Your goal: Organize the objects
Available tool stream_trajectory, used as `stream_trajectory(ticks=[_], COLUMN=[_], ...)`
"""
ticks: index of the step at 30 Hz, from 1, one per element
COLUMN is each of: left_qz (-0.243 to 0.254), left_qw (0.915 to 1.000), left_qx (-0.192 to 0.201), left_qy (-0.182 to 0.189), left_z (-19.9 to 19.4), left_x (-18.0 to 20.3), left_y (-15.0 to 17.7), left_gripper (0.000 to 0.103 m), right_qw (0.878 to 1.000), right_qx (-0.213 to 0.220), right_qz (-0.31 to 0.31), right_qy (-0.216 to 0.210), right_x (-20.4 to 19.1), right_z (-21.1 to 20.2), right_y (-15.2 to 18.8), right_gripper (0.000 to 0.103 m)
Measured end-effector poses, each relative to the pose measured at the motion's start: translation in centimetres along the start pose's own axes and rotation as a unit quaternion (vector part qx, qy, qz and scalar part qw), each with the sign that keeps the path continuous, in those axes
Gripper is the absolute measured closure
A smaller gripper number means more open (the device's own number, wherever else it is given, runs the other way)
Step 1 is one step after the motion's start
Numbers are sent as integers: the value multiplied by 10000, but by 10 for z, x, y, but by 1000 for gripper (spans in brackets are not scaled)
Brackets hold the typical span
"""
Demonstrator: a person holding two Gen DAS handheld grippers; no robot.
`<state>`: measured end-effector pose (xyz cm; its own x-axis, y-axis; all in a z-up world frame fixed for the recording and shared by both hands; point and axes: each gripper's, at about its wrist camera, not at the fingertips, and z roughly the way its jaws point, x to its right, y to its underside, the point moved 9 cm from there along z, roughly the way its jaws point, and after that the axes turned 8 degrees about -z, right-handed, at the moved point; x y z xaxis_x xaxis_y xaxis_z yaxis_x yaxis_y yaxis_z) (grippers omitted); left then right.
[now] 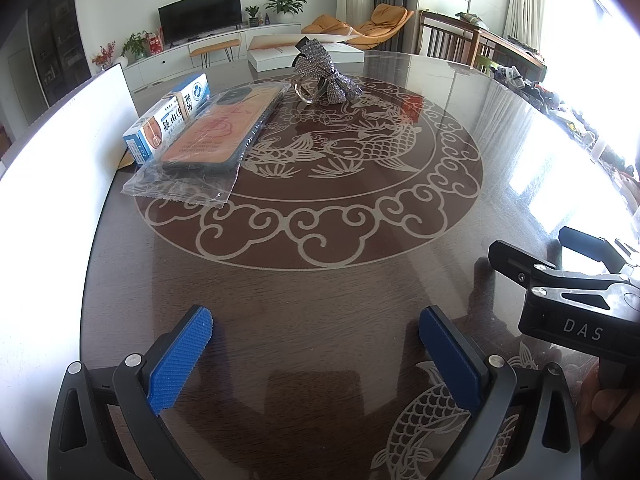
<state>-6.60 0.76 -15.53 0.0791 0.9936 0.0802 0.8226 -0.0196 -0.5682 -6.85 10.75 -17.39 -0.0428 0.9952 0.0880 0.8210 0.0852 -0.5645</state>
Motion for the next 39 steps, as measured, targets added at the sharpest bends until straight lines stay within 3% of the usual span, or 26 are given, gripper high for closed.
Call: stream_trajectory(ticks=[35, 39], left_qz=[6, -298], left_qw=[9999, 9995], left_qx=[-103, -93], left_qy=[-7, 69], left_z=[1, -3], left_x=[0, -4], left_y=[-1, -27], left_gripper=[0, 0], right_qw=[10000, 10000], right_qx=[1, 1], right_qz=[0, 1], right_qy=[2, 1], right_x=[0, 0], right_z=[0, 0], right_y=[0, 0], right_gripper=[0, 0])
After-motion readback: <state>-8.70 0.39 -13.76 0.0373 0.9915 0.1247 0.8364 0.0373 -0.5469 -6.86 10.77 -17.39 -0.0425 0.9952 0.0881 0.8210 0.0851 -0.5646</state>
